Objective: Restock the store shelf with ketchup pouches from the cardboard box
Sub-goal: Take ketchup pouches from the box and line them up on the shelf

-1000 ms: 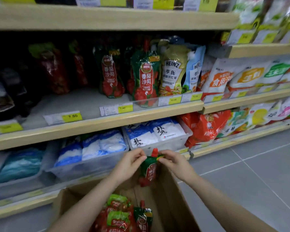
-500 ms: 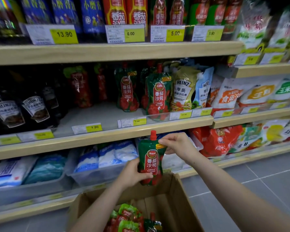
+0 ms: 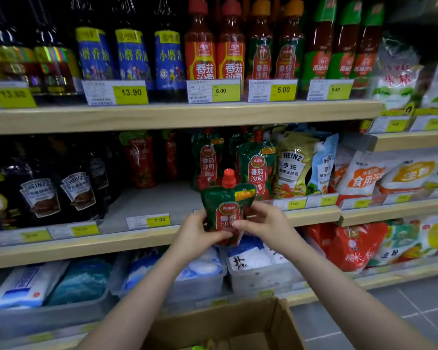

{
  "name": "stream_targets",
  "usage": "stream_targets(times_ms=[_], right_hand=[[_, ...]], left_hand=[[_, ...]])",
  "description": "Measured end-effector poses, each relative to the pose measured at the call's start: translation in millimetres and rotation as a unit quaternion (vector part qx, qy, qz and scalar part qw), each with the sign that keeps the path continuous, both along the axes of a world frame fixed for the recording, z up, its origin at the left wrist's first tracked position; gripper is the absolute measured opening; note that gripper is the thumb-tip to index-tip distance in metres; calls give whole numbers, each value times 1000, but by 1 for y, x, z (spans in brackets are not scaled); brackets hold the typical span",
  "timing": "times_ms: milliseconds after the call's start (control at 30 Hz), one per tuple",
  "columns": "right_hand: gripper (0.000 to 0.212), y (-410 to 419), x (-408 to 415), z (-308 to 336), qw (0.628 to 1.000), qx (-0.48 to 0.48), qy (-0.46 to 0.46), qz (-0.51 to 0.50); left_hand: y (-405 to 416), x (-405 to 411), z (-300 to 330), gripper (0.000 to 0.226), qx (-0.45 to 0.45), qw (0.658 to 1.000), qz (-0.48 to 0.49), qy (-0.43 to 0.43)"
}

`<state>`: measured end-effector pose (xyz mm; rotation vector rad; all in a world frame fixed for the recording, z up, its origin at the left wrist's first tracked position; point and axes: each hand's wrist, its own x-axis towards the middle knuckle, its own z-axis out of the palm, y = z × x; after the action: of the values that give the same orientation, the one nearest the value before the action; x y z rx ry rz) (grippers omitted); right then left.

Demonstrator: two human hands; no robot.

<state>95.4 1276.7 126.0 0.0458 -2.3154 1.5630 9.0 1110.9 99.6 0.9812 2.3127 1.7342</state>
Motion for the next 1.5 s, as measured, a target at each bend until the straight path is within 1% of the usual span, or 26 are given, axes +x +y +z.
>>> stream_targets(times_ms=[67,133,200,267,400,533,667,767,800,867,933,967,1000,1067,1233,1300,1500], right_hand=[[34,-3,-16,28,999,25,35,-9],[26,-6,-32,48,998,36,56,-12],[20,-8,-48,58,997,42,66,-15],[20,-9,-61,58,998,37,56,-19],[32,-7,-84,36,998,23,17,-49],[43,-5,-101,14,995,16,-23,-90],[49,-4,-108,7,991,12,-35,-132],[50,-6,-102,4,988,55,-19,-143],[49,-6,-97,3,987,71,-11,-143],[37,-5,-85,-2,984,127,-2,-125],[22,-3,-75,-8,971,217,-13,-100],[22,-3,-73,-9,963,252,-20,-91],[26,-4,-72,-11,958,270,-29,-87],[32,-6,-73,-11,954,283,-38,-89],[33,-11,-87,-11,946,297,-52,-118],[34,-12,-94,-11,946,294,-60,-125],[35,-16,-112,-9,945,289,-76,-137]], left_hand=[[0,-16,28,38,32,998,8,44],[0,-32,49,41,52,996,17,73],[2,-47,59,41,53,995,21,87],[6,-61,58,39,37,995,26,92],[13,-82,38,39,8,996,35,83],[19,-95,19,41,-23,998,23,49],[22,-101,18,56,-42,999,9,9],[19,-96,17,66,-55,997,58,9],[14,-94,16,63,-50,996,76,21],[-2,-90,13,44,-48,992,75,89],[-15,-86,10,21,-104,979,37,170],[-20,-84,8,14,-150,968,17,201],[-23,-83,7,16,-200,955,3,221],[-24,-84,7,28,-269,931,-6,245],[-20,-87,18,38,-347,894,17,282],[-17,-91,20,41,-363,889,16,280],[-11,-107,26,43,-390,887,3,247]])
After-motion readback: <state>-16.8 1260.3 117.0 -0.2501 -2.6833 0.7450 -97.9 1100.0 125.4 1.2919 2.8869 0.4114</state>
